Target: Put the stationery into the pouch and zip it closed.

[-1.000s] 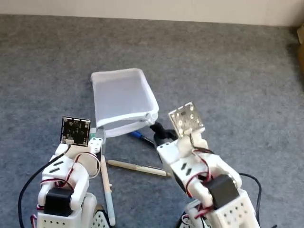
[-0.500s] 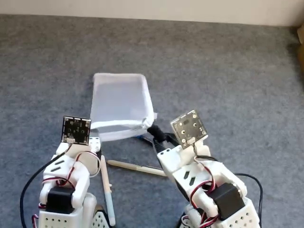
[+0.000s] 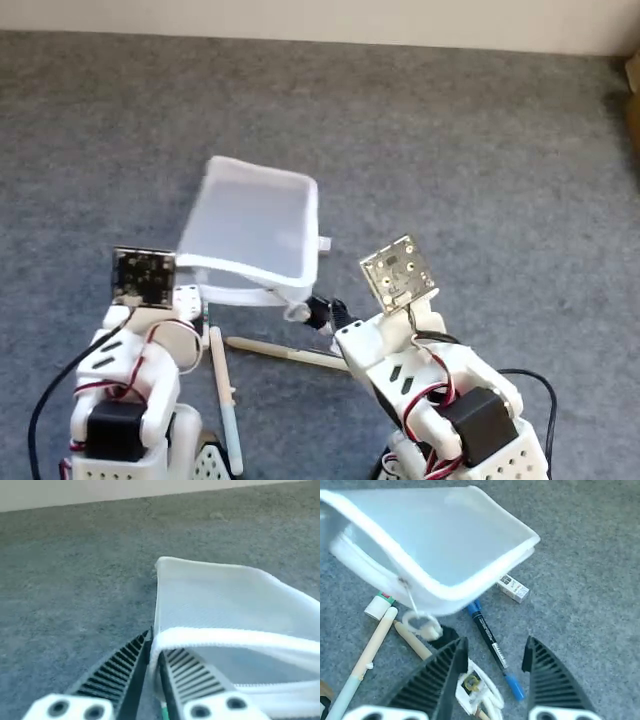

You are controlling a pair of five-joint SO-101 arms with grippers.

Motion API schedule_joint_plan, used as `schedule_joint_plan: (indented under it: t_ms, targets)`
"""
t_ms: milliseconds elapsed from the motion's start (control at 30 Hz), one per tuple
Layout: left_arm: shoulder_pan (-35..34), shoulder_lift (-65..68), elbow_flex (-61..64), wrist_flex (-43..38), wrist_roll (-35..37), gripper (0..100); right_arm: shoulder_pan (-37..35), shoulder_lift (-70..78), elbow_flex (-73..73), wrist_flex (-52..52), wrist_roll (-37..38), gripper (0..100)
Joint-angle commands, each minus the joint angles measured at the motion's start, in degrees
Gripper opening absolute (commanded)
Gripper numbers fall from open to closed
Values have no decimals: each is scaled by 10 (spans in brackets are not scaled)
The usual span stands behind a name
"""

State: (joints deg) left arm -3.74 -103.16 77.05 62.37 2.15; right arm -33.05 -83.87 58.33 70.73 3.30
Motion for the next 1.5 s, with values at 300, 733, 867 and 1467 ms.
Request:
schedule_joint_plan:
  t_ms: [300,733,867,1467]
  targets:
    - [-60,6,-130,47,-3,6,-1,1,-36,0,4,166]
    - [-60,231,-290,105,-2,6,-1,63,-36,0,4,166]
    - [-73,305,-364,146,-2,6,-1,135,-40,-3,4,166]
    - [-164,384,-343,164,-1,6,-44,172,-36,-5,6,166]
